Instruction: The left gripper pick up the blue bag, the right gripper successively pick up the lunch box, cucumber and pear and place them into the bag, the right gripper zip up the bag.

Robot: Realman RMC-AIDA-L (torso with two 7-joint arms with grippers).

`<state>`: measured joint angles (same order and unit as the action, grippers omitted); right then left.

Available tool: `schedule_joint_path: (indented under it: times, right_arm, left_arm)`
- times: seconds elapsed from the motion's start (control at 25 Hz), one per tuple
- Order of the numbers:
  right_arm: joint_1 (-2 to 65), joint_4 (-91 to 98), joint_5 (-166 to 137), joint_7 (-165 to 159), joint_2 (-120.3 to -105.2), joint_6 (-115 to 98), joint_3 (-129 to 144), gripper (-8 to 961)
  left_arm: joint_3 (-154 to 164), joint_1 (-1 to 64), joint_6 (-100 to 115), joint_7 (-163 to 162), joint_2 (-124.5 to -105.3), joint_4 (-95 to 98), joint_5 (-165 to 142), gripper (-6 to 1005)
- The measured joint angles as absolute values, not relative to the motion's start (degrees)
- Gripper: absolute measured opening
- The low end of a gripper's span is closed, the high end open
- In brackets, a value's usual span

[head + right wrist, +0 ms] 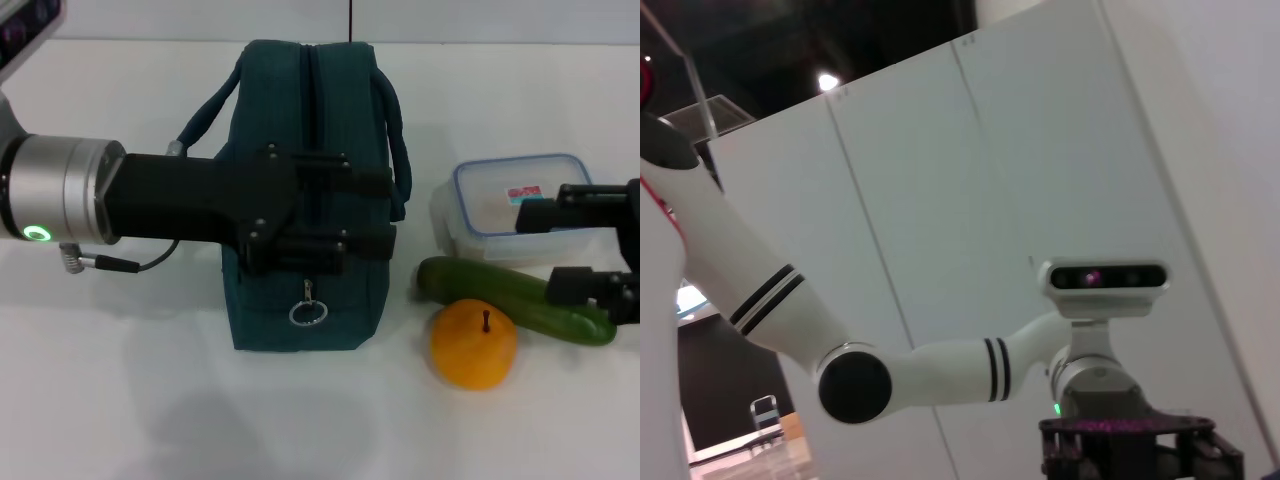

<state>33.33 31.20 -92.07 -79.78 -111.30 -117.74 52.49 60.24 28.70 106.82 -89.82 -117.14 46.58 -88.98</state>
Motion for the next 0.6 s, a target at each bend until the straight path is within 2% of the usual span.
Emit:
schedule_joint_path:
  times: [0.6]
  right_arm:
    - [34.71, 31.20, -93.26, -79.50, -112.99, -115.69, 54.14, 635]
  left_arm:
    - [60.12, 25.56, 107.23, -88.96, -116.72, 46.96, -88.34, 641]
